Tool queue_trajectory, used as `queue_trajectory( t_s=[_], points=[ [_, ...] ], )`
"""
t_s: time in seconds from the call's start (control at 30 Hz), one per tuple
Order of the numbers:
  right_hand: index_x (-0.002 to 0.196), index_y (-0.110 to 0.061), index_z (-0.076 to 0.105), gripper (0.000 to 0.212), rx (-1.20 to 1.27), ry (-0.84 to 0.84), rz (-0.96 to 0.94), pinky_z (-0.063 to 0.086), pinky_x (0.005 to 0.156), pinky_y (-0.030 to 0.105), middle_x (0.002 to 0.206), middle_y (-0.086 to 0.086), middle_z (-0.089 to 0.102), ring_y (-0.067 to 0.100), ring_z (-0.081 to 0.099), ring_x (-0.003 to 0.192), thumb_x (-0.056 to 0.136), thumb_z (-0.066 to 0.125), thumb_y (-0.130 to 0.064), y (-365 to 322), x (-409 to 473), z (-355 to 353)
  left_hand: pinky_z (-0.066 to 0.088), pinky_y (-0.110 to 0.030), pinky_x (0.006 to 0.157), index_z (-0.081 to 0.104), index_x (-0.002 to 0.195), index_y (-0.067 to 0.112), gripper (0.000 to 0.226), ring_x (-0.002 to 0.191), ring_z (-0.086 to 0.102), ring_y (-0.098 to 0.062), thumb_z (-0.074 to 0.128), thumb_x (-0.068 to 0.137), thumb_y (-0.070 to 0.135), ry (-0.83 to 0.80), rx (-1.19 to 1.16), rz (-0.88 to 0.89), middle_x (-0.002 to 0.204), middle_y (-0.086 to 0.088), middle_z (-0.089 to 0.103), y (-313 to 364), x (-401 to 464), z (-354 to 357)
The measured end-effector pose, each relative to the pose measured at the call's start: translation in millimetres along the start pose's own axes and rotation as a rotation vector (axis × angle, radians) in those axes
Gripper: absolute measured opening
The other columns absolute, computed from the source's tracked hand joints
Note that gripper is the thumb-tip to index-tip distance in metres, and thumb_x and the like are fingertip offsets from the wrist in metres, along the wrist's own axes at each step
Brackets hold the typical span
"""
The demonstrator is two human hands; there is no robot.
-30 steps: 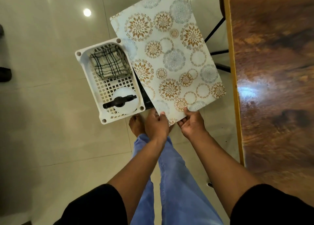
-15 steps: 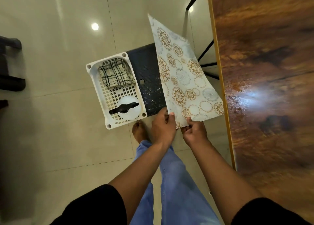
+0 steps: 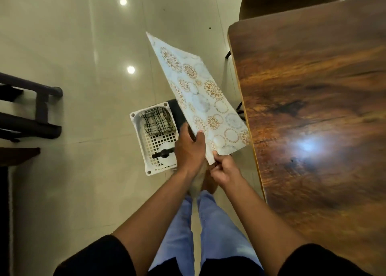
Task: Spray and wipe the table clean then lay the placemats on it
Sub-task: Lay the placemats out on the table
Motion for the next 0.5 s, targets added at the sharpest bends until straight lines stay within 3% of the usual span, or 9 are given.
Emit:
queue_trajectory(
  t_s=[0.07, 0.13, 0.2, 0.3, 0.4, 0.5],
  points=[
    [0.143, -0.004, 0.055, 0.047, -0.030, -0.043, 0.004, 0.063, 0.055, 0.033, 0.091, 0.009, 0.079, 0.020, 0.078, 0.071, 0.100, 0.047, 0.013, 2.9, -18.1, 21.0, 0.052, -0.037, 0.078, 0.063, 0.128, 0.023, 0.027, 0.097, 0.070, -0.027, 0.056, 0.103, 0.029, 0.070, -0.014, 0.007, 0.106, 0.003, 0.073, 16.0, 8.4, -28.1],
    [0.142, -0.003, 0.055, 0.047, -0.063, -0.093, 0.009, 0.062, 0.052, 0.033, 0.087, 0.009, 0.079, 0.021, 0.078, 0.071, 0.099, 0.048, 0.014, 5.3, -36.2, 41.7, 0.051, -0.039, 0.082, 0.064, 0.127, 0.021, 0.025, 0.101, 0.069, -0.034, 0.053, 0.104, 0.024, 0.137, -0.005, 0.017, 0.107, -0.001, 0.072, 32.7, 16.3, -54.1],
    [0.141, -0.005, 0.057, 0.046, -0.111, -0.147, 0.007, 0.065, 0.058, 0.040, 0.094, 0.010, 0.080, 0.024, 0.078, 0.078, 0.099, 0.050, 0.014, 7.2, -57.1, 61.6, 0.052, -0.043, 0.099, 0.060, 0.137, 0.019, 0.033, 0.115, 0.065, -0.034, 0.050, 0.105, 0.020, 0.192, 0.010, 0.022, 0.127, -0.007, 0.070, 46.1, 18.4, -80.1],
    [0.137, -0.008, 0.059, 0.044, -0.214, -0.201, -0.006, 0.065, 0.074, 0.047, 0.114, 0.013, 0.075, 0.030, 0.074, 0.096, 0.098, 0.053, 0.013, 2.3, -85.2, 86.0, 0.041, -0.033, 0.111, 0.046, 0.155, 0.017, 0.045, 0.135, 0.055, -0.029, 0.048, 0.110, 0.015, 0.207, -0.061, 0.012, 0.152, -0.008, 0.057, 52.9, 17.0, -112.7],
    [0.136, -0.009, 0.058, 0.044, -0.356, -0.213, -0.033, 0.066, 0.069, 0.044, 0.122, 0.015, 0.073, 0.031, 0.073, 0.104, 0.096, 0.060, 0.010, -6.4, -112.9, 105.4, 0.037, -0.050, 0.125, 0.041, 0.161, 0.012, 0.054, 0.149, 0.047, -0.030, 0.052, 0.108, 0.011, 0.226, -0.223, -0.010, 0.162, -0.008, 0.049, 40.3, 15.0, -143.5],
    [0.134, -0.005, 0.057, 0.042, -0.470, -0.255, -0.073, 0.065, 0.064, 0.039, 0.122, 0.016, 0.073, 0.031, 0.073, 0.105, 0.094, 0.064, 0.009, -16.1, -137.3, 123.6, 0.039, -0.056, 0.123, 0.049, 0.153, 0.017, 0.057, 0.145, 0.053, -0.027, 0.056, 0.097, 0.011, 0.232, -0.422, -0.021, 0.156, -0.005, 0.057, 18.5, 16.8, -165.7]
  ],
)
Point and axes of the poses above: each hand's wrist, its own x-axis towards the middle knuckle, its own z-axis out of the palm, y = z × x, the point moved 8 cm from there along x, towards the middle knuckle
